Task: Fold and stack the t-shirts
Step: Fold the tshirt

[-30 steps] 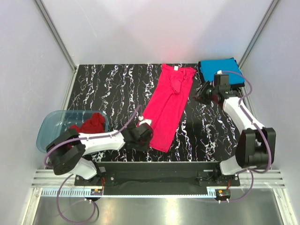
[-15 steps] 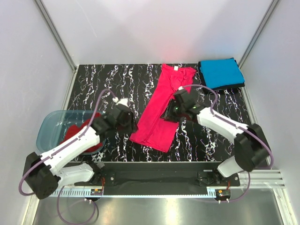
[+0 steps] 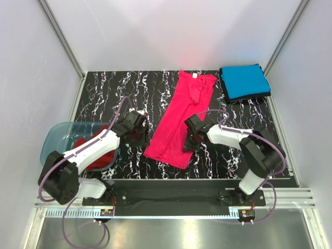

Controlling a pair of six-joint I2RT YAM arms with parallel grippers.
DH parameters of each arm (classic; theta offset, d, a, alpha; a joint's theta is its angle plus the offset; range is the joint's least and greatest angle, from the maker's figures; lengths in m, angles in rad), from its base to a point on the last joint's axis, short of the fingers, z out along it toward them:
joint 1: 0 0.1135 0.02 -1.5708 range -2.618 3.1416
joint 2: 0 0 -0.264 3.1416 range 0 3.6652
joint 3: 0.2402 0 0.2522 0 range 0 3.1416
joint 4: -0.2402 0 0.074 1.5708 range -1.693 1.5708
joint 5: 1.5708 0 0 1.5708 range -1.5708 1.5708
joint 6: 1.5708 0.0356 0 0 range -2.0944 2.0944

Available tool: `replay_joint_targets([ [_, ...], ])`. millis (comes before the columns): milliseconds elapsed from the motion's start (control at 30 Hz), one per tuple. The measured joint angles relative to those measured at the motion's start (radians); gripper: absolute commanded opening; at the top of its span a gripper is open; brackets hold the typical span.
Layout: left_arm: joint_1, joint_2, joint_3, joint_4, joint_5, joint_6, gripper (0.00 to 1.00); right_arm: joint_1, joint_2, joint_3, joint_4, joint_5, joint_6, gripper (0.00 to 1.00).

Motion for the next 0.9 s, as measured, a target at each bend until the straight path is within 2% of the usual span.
replay_joint_targets([
  [167, 0.000, -0.030, -0.070, 0.056, 0.049, 0.003, 0.60, 0.003, -0.084, -0.055, -0.111, 0.051, -0.018, 0.15],
  [333, 0.000, -0.095, -0.194, 0.105, 0.111, -0.001, 0.60, 0.003, -0.193, -0.147, -0.217, 0.090, -0.015, 0.15],
  [467, -0.002, -0.056, -0.240, 0.163, 0.140, -0.005, 0.58, 0.004, -0.233, -0.156, -0.279, 0.104, -0.011, 0.15],
  [567, -0.002, -0.004, -0.250, 0.200, 0.150, -0.009, 0.43, 0.005, -0.284, -0.129, -0.315, 0.103, 0.009, 0.23],
  [600, -0.002, 0.005, -0.248, 0.221, 0.155, -0.010, 0.30, 0.005, -0.300, -0.106, -0.320, 0.103, 0.015, 0.24],
  [700, -0.009, 0.044, -0.242, 0.263, 0.169, -0.022, 0.15, 0.005, -0.306, -0.026, -0.315, 0.103, 0.021, 0.25],
  [767, -0.035, 0.052, -0.241, 0.277, 0.171, -0.035, 0.01, 0.005, -0.303, 0.019, -0.307, 0.106, 0.020, 0.25],
  [900, -0.119, 0.048, -0.246, 0.288, 0.166, -0.077, 0.00, 0.005, -0.290, 0.038, -0.301, 0.113, 0.016, 0.23],
])
